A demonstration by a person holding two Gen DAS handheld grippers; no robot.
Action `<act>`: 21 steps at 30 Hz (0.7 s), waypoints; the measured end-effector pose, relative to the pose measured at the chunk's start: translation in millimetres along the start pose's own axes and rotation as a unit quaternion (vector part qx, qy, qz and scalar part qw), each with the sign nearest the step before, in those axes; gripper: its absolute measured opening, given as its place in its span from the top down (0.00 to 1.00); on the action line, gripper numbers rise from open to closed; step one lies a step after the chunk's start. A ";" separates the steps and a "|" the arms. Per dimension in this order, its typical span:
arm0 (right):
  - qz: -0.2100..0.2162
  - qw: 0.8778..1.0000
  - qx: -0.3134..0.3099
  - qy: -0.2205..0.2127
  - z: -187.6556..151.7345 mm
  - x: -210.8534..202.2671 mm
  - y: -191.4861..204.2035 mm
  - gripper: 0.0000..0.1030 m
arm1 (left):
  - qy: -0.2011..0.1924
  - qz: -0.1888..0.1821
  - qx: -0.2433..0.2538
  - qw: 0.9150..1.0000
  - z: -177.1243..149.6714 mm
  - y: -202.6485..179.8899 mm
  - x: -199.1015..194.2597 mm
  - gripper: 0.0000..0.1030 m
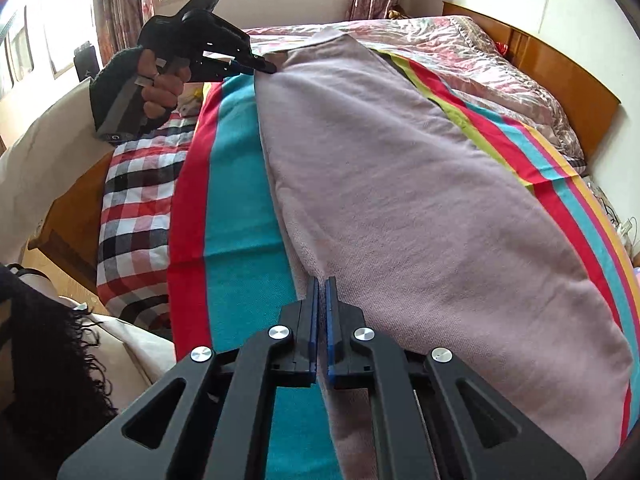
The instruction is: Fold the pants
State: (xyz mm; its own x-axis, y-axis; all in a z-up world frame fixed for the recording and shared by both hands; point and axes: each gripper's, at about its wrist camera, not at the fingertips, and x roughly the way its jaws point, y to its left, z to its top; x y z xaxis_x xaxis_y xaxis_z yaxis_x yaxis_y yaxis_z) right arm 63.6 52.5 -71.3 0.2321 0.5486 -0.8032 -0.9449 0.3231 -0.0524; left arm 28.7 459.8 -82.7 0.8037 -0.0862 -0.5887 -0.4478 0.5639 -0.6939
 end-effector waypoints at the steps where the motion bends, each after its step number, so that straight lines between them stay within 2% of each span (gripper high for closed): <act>1: -0.003 1.000 0.001 -0.001 0.9 -1.2 -0.6 0.97 | -0.004 -0.006 -0.001 1.000 0.5 3.2 0.3 0.96; 4: -0.001 1.000 -0.003 0.006 -1.3 -0.9 0.4 0.96 | -0.006 0.014 0.025 1.000 0.8 -1.5 -0.9 0.93; 6: 0.009 1.000 0.012 0.005 -3.1 -0.8 0.1 0.91 | -0.007 0.031 0.041 0.999 -0.7 -7.7 -1.9 0.92; 8: 0.015 1.000 0.022 0.000 -4.6 -1.3 -0.7 0.89 | -0.011 0.042 0.040 0.998 -2.7 -12.7 -6.4 0.91; 10: 0.027 0.999 0.038 -0.003 -6.6 -6.5 -4.6 0.89 | -0.020 0.069 0.039 0.997 -4.5 -21.4 -14.2 0.85; 11: 0.037 0.998 0.048 -0.008 -9.8 -13.8 -7.7 0.89 | -0.029 0.093 0.046 0.994 -6.8 -29.9 -20.8 0.70; 12: 0.045 0.997 0.059 -0.017 -15.1 -24.1 -11.8 0.89 | -0.047 0.125 0.062 0.989 -10.8 -42.3 -29.3 0.51; 13: 0.045 0.996 0.071 -0.022 -22.2 -34.4 -17.0 0.89 | -0.072 0.150 0.088 0.982 -16.5 -57.4 -39.4 0.44; 14: 0.039 0.995 0.086 -0.025 -31.3 -44.8 -23.1 0.87 | -0.093 0.163 0.121 0.975 -24.5 -75.4 -47.1 0.32; 15: 0.028 0.994 0.101 -0.027 -41.6 -54.3 -29.4 0.82 | -0.103 0.163 0.155 0.969 -33.9 -93.6 -50.7 0.22; 16: 0.014 0.993 0.119 -0.024 -53.4 -62.3 -36.2 0.78 | -0.101 0.153 0.190 0.964 -45.4 -113.1 -50.1 0.19; 17: -0.002 0.991 0.136 -0.018 -64.6 -68.6 -41.5 0.66 | -0.091 0.137 0.223 0.961 -59.3 -131.7 -46.0 0.15; 18: -0.017 0.988 0.152 -0.011 -76.0 -74.5 -45.3 0.58 | -0.073 0.117 0.252 0.958 -72.7 -149.5 -37.9 0.13; 20: -0.034 0.986 0.165 -0.006 -94.5 -85.0 -47.8 0.58 | -0.012 0.069 0.311 0.948 -109.1 -183.8 -14.4 0.13; 21: -0.039 0.985 0.166 -0.005 -101.7 -90.5 -45.7 0.58 | 0.021 0.050 0.340 0.939 -128.4 -198.8 -0.2 0.13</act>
State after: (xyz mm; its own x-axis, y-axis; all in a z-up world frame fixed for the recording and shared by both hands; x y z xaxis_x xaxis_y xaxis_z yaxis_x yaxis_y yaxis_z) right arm 62.3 -90.4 -56.6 0.3046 0.5199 -0.7981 -0.7976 0.5972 0.0847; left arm 67.3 242.3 2.2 0.7479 -0.0295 -0.6632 -0.1550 0.9637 -0.2176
